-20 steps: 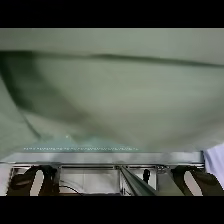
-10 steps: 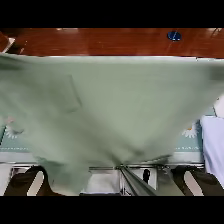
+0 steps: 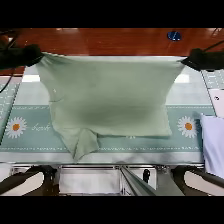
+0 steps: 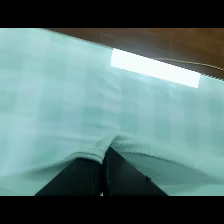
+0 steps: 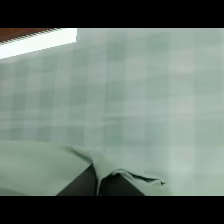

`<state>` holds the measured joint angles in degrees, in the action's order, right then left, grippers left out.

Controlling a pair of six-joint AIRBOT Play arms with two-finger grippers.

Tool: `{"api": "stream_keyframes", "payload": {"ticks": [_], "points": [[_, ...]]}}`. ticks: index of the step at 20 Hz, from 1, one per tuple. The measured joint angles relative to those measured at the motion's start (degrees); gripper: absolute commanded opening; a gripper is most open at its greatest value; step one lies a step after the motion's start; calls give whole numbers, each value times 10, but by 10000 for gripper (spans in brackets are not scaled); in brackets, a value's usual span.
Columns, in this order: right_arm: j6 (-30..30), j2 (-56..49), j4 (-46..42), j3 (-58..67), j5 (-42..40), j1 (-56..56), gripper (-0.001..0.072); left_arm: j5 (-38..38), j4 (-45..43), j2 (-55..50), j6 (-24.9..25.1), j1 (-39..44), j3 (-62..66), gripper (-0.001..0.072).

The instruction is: Fold the shirts.

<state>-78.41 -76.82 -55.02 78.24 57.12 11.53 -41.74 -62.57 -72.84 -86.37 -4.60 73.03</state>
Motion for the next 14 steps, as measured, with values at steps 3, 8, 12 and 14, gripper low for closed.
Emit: {"api": "stream_keyframes", "payload": {"ticks": [3, 8, 12, 14], "points": [[-3, -116, 21, 62, -21, -4, 23, 19, 35, -102, 0, 2, 47, 22], [-12, -223, 47, 120, -31, -6, 23, 15, 65, -194, -3, 3, 76, 22], [-14, -241, 53, 132, -12, 2, 23, -38, 73, -216, 28, -6, 90, 22], [1, -239, 48, 134, 25, 9, 23, -97, 70, -218, 60, -13, 97, 22]]}}
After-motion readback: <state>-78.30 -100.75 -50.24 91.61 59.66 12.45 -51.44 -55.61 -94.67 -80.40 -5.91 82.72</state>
